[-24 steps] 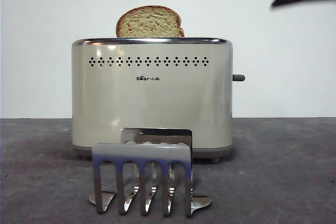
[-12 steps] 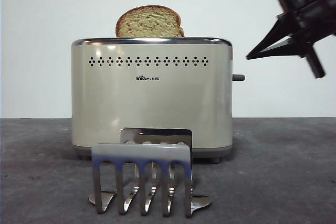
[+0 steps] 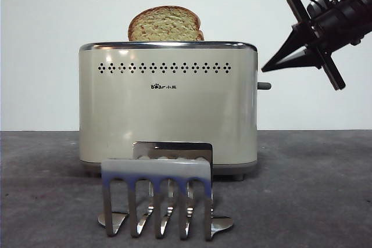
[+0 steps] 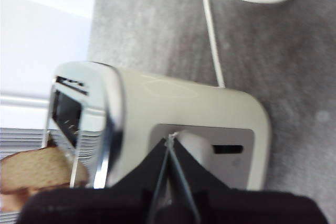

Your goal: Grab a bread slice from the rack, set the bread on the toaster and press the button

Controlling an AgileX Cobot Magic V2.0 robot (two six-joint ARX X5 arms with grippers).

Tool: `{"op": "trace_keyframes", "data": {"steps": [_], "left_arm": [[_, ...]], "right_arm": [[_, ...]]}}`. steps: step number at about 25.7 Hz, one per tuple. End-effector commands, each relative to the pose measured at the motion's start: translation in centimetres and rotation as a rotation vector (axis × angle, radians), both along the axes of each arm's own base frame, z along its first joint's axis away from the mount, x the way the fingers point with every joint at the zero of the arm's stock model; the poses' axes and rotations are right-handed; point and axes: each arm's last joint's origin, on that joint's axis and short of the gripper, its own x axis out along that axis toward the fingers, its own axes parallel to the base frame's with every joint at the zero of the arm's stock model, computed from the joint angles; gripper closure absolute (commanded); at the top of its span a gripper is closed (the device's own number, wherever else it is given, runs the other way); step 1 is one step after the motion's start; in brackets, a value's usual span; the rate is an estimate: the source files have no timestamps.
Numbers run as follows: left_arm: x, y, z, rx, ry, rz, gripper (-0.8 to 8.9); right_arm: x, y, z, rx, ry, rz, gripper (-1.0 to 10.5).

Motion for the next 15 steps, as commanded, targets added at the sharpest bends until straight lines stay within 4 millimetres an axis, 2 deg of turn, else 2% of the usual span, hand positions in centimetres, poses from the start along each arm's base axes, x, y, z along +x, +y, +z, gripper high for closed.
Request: {"op": "trace_keyframes", "data": {"steps": [1,15], "left_arm": [[-0.1,0.0,-0.5,-0.003,0.011,0.009,8.21],[-0.2,0.2,-0.4,-0.006,0.008,0.009,8.21]], "right_arm": [[0.2,0.1,-0.7,-0.003,0.022,0.002,9.5],[0.8,1.4,-4.1,-0.111,0.132,-0.015,9.5]]}}
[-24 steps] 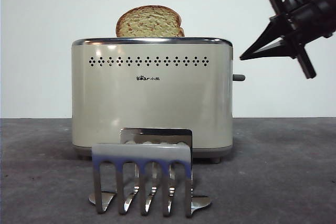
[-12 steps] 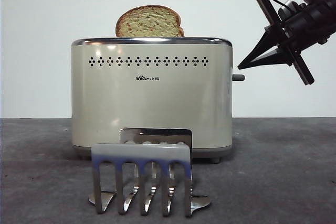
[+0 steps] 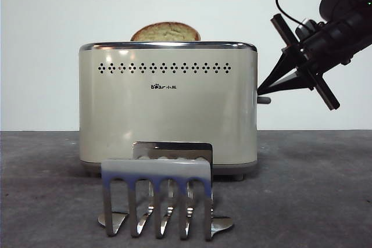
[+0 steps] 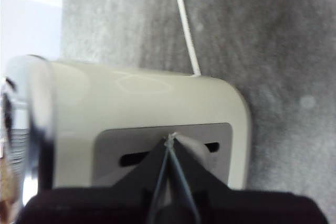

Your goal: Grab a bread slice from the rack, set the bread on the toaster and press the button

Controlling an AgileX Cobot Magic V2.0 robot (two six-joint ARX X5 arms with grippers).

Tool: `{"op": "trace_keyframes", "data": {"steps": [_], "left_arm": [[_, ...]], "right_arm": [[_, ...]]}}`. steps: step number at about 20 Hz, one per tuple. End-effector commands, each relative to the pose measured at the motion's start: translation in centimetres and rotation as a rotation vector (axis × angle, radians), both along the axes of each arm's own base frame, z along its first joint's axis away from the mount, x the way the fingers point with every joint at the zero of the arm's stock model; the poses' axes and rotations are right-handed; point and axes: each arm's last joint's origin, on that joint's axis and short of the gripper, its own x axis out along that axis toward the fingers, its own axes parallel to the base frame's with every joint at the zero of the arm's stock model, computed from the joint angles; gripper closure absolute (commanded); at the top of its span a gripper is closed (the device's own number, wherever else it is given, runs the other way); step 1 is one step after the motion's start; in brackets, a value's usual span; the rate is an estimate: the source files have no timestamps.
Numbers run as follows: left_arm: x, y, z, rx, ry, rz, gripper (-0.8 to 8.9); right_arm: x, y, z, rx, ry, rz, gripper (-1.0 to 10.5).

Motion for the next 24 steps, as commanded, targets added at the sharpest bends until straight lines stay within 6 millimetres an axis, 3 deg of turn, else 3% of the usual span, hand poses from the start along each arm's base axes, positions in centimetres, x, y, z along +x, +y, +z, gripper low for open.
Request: {"op": "trace_keyframes", "data": {"steps": [1,16,24], "left_arm": [[-0.3,0.3,0.0,-0.013,-0.008,0.005,8.21],[-0.3,0.3,0.1,-0.015,-0.01,0.005,8.21],[-0.3,0.3,0.1,-0.015,-0.01,0.005,8.21]], "right_arm": [[-0.1,-0.1,-1.7,-0.067,0.061,-0.005,9.5],[-0.1,-0.2,-6.2,-0.18,0.224,0.008,9.5],[-0.2,-0.2,-6.2,-0.18,0.226,0.028,9.5]]}}
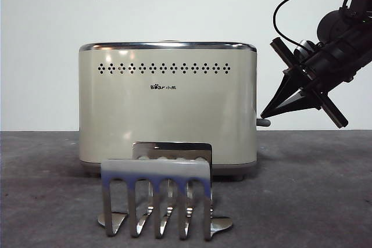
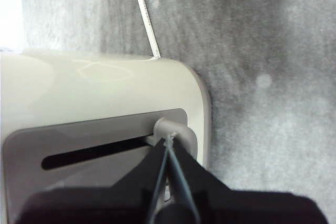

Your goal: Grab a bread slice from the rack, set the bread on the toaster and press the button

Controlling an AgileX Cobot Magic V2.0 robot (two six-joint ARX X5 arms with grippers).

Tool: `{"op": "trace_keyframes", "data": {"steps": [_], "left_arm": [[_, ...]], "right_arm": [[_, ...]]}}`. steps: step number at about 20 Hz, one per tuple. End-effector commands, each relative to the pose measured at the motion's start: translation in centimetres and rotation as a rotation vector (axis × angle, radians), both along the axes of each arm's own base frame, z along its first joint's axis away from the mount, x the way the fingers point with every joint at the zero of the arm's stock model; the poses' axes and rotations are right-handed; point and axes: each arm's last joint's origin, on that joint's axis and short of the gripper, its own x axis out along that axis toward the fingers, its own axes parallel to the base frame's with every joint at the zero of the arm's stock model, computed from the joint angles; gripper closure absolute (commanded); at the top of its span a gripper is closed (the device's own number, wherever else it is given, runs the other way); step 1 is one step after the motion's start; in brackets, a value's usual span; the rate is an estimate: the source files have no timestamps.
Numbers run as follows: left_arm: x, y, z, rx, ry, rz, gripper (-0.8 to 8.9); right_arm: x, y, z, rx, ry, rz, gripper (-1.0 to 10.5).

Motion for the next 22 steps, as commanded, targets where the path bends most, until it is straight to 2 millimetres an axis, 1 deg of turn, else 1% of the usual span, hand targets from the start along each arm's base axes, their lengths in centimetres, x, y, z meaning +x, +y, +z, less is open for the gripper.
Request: {"op": "trace_keyframes", "data": {"steps": [1,6,11,15,18,22], "left_arm": [[0.0,0.0,0.0,-0.005,0.0,0.005,8.21],[0.0,0.0,0.0,-0.005,0.0,0.005,8.21],[0.0,0.0,0.0,-0.005,0.0,0.005,8.21],[0.0,0.0,0.0,-0.005,0.0,0.004,8.21],[0.0,0.0,0.0,-0.003,-0.001,0.002,8.21],[0.0,0.0,0.0,-0.003,-0.001,0.001,8.21]], "right_arm": [[-0.6,0.0,-3.4,-0.087,0.124,-0.01,9.5],[-0.1,0.1,-1.5,-0.057,0.065,-0.003,9.5],[0.5,0.3,1.4,-0.005,-0.008,0.016,9.5],[0.8,0.3,3.6,-0.001,-0.043,0.019,9.5],[0.4,0.3,5.4,0.0,-0.079,0.023,9.5],[-1.5,0.1,8.5,-0.004,-0.141,0.038,9.5]]}}
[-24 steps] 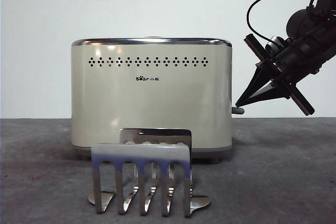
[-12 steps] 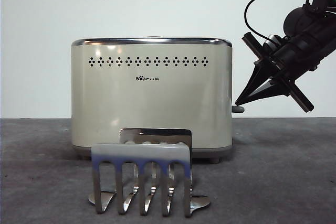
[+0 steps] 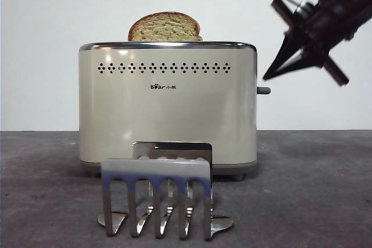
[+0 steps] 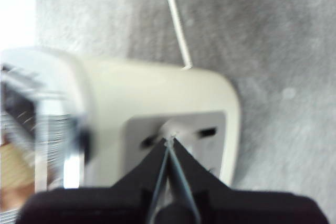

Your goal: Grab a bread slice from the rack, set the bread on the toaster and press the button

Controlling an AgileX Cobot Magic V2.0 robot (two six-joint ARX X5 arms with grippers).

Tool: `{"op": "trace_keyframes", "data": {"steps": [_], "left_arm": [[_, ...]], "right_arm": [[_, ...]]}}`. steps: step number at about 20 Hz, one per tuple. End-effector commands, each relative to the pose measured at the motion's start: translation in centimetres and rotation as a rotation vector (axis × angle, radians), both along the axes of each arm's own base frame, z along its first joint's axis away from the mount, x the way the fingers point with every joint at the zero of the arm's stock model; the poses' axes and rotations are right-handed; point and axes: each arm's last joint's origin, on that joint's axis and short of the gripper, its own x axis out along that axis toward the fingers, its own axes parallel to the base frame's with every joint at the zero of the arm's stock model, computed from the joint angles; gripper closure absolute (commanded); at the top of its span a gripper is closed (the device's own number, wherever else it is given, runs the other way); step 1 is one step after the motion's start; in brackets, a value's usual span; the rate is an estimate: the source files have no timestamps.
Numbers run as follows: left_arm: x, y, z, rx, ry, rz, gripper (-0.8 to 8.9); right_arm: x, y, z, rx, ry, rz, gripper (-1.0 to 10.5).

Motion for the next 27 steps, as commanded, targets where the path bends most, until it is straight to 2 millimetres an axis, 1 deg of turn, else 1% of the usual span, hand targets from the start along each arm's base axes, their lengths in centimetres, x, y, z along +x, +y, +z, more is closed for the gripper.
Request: {"op": "trace_keyframes", "data": {"steps": [1,4,6,8,9,12,13,16,18,20,23,27], "left_arm": [[0.0,0.0,0.0,-0.003,-0.001,0.002,8.21],[0.0,0.0,-0.1,-0.002,-0.001,0.002,8.17],[0.0,0.0,0.0,-0.003,-0.001,0.002,8.17],[0.0,0.0,-0.1,-0.003,0.0,0.003,8.17],[0.0,0.0,-0.1,-0.003,0.0,0.003,8.17],[0.3,-0.2,-0.1,0.004,0.008,0.003,8.17],[0.4,-0.4,-0.2,0.009,0.013,0.003,8.17],[1.0,-0.9,-0.4,0.026,0.032,0.003,8.17],[1.5,-1.3,-0.6,0.039,0.047,0.003,8.17],[2.1,-1.8,-0.9,0.056,0.065,0.003,8.17],[3.1,-2.7,-1.3,0.084,0.097,0.002,8.17],[4.4,-3.9,-2.1,0.123,0.14,0.003,8.17]], "right_arm": [[-1.5,-0.1,2.5,-0.008,-0.082,0.028,9.5],[-4.4,-0.5,6.5,-0.039,-0.208,0.023,9.5],[-7.1,-0.9,9.4,-0.078,-0.316,0.004,9.5],[-10.3,-1.5,12.2,-0.136,-0.435,-0.04,9.5],[-12.3,-1.8,13.7,-0.175,-0.505,-0.082,9.5],[-18.1,-3.0,17.1,-0.279,-0.684,-0.238,9.5],[-19.5,-3.2,17.7,-0.298,-0.728,-0.268,9.5],[-23.0,-3.8,19.0,-0.367,-0.865,-0.306,9.5],[-24.7,-4.1,19.4,-0.417,-0.928,-0.319,9.5],[-26.2,-4.4,19.6,-0.446,-0.949,-0.362,9.5],[-27.3,-4.7,19.3,-0.488,-0.924,-0.4,9.5],[-27.8,-4.8,18.2,-0.521,-0.814,-0.366,9.5]]}}
